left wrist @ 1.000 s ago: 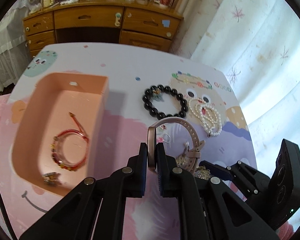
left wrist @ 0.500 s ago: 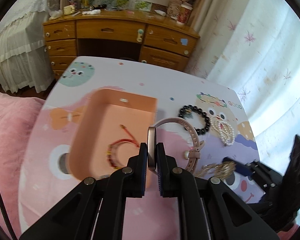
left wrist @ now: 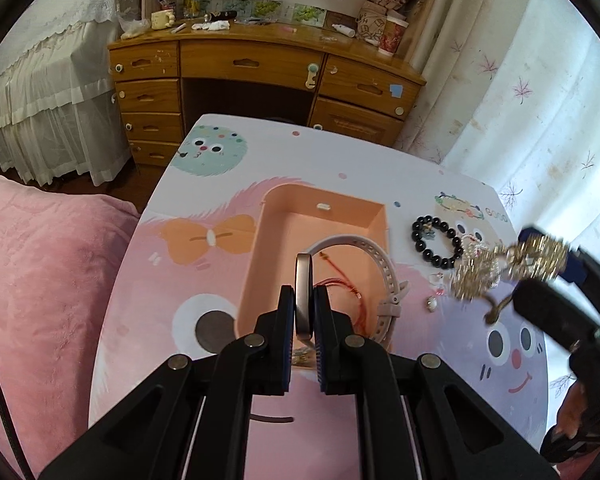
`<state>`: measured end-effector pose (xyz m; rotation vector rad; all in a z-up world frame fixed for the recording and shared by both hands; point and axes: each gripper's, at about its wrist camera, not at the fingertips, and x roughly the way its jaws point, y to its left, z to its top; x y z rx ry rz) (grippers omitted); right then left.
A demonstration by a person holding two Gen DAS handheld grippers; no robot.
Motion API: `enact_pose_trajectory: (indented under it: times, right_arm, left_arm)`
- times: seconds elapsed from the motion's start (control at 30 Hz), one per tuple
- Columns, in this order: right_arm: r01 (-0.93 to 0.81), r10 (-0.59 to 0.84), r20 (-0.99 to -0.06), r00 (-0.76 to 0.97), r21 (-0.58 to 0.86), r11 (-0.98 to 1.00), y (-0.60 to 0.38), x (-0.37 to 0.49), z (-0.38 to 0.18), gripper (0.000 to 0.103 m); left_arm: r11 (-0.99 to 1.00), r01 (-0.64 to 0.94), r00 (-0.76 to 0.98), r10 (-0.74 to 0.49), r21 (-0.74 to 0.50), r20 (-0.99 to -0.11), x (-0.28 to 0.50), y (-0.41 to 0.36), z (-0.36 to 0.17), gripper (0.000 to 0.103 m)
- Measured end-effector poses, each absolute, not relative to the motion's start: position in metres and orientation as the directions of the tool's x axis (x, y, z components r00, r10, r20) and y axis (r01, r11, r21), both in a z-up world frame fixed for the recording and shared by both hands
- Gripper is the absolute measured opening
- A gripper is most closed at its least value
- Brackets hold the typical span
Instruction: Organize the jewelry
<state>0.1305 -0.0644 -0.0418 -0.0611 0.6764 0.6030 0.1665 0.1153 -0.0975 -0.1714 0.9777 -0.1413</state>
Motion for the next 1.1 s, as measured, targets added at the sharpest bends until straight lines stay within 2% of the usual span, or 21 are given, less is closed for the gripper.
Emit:
enact_pose_trajectory:
  times: [0.33, 0.47, 0.53, 0.6, 0.73, 0.77, 0.83, 0.87, 1.1]
  right_arm:
    - [-0.51, 0.47, -0.643, 0.605, 0.14, 0.849, -0.031, 0.153, -0.051, 0.061]
    - [-0.496, 0.465, -0.665, 0.584, 0.161, 0.853, -0.027, 0.161, -0.055, 0.061]
    - [-0.486, 0.461, -0.668, 0.584, 0.168, 0.858, -0.029, 0.161, -0.056, 0.061]
    - [-0.476, 0.46, -0.666, 0.587, 0.176, 0.862, -0.032, 0.16, -0.057, 0.061]
    - [-0.464, 0.464, -0.664, 0.587, 0.194, 0.864, -0.043, 0.157, -0.058, 0.062]
    - [-0.463, 0.466, -0.666, 0.583, 0.199, 0.864, -0.044, 0.157, -0.058, 0.062]
    - [-0.464, 0.477, -0.662, 0.578, 0.214, 0.86, -0.048, 0.157, -0.059, 0.071]
    - [-0.466, 0.483, -0.658, 0.578, 0.219, 0.857, -0.05, 0.156, -0.059, 0.072]
    - [-0.46, 0.496, -0.645, 0.581, 0.242, 0.854, -0.063, 0.153, -0.06, 0.072]
  left_arm:
    - [0.97, 0.074, 0.514, -0.237, -0.233, -0.824, 0.187, 0.129, -0.118, 0.008]
    - [0.966, 0.074, 0.508, -0.249, -0.246, -0.825, 0.193, 0.133, -0.117, 0.027]
    - [0.968, 0.066, 0.505, -0.243, -0.243, -0.828, 0.194, 0.135, -0.118, 0.029]
    - [0.97, 0.057, 0.492, -0.232, -0.235, -0.839, 0.195, 0.136, -0.12, 0.043]
    - [0.971, 0.05, 0.471, -0.231, -0.235, -0.851, 0.195, 0.137, -0.122, 0.047]
    - [0.971, 0.047, 0.469, -0.229, -0.235, -0.853, 0.194, 0.137, -0.122, 0.051]
    - [0.971, 0.042, 0.472, -0.226, -0.234, -0.852, 0.193, 0.136, -0.121, 0.06]
    - [0.971, 0.041, 0.477, -0.226, -0.235, -0.849, 0.193, 0.136, -0.12, 0.063]
    - [0.978, 0.03, 0.487, -0.196, -0.208, -0.851, 0.189, 0.129, -0.115, 0.064]
